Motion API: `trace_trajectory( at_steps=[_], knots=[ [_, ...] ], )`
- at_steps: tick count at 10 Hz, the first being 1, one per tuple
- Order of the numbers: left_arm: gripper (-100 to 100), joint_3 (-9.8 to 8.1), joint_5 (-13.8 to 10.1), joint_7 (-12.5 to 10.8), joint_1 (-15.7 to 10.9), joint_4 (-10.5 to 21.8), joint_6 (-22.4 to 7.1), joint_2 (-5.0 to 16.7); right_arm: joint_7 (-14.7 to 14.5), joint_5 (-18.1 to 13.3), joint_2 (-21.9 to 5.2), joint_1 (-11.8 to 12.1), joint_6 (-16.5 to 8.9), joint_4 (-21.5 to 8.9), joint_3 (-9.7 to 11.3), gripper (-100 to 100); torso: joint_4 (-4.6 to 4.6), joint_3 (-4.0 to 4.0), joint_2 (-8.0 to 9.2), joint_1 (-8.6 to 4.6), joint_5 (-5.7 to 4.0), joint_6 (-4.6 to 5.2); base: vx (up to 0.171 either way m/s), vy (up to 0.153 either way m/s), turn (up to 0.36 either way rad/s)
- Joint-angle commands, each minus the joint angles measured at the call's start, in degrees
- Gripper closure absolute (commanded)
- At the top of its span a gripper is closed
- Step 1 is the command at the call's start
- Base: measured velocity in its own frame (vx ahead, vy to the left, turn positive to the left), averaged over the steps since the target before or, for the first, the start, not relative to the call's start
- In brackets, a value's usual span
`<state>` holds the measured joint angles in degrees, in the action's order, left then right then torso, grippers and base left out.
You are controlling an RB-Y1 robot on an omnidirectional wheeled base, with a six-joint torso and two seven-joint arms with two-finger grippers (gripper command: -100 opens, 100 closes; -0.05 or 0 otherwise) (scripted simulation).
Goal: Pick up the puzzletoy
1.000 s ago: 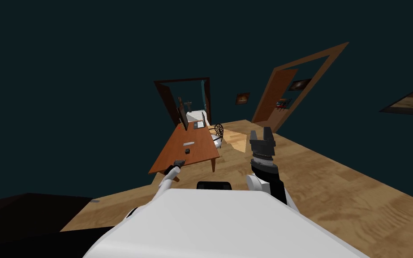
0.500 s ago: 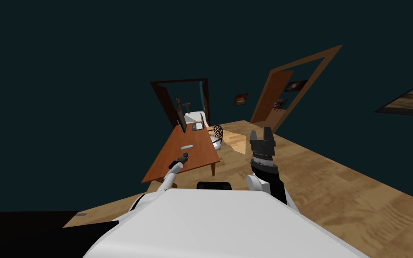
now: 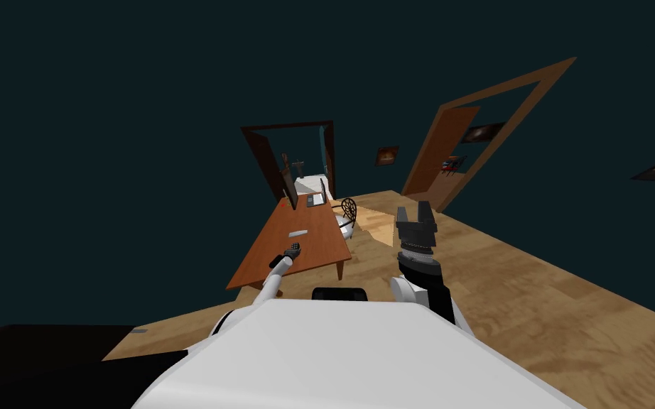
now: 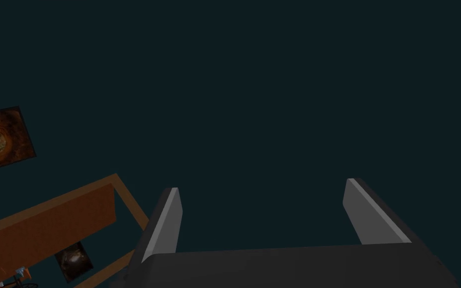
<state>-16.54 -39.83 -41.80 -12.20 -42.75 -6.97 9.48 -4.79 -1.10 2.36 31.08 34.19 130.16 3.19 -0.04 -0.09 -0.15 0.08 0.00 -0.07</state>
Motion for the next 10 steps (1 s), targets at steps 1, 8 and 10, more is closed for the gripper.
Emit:
trace_trajectory(
  at_steps=[1, 8, 10],
  knots=[
    [-100, 0.87, -2.1, 2.9, 0.0, 0.4, 0.3, 0.0, 0.0, 0.0, 0.0, 0.0, 0.0, 0.0, 0.0, 0, 0.0, 0.0, 0.0, 0.0, 0.0, 0.0, 0.041, 0.02, 0.054],
    [-100, -2.78, -6.2, 13.8, 0.3, -1.2, -1.0, -4.5, 0.0, 0.0, 0.0, 0.0, 0.0, 0.0, 0.0, 0, 0.01, 0.02, 0.03, -0.01, 0.0, 0.01, 0.031, 0.018, 0.071],
    [-100, -3.99, -7.6, 16.6, 0.5, -1.8, -1.4, -6.0, 0.0, 0.0, 0.0, 0.0, 0.0, 0.0, 0.0, 0, 0.01, 0.04, 0.09, -0.04, -0.01, 0.03, 0.026, 0.011, 0.047]
  ],
)
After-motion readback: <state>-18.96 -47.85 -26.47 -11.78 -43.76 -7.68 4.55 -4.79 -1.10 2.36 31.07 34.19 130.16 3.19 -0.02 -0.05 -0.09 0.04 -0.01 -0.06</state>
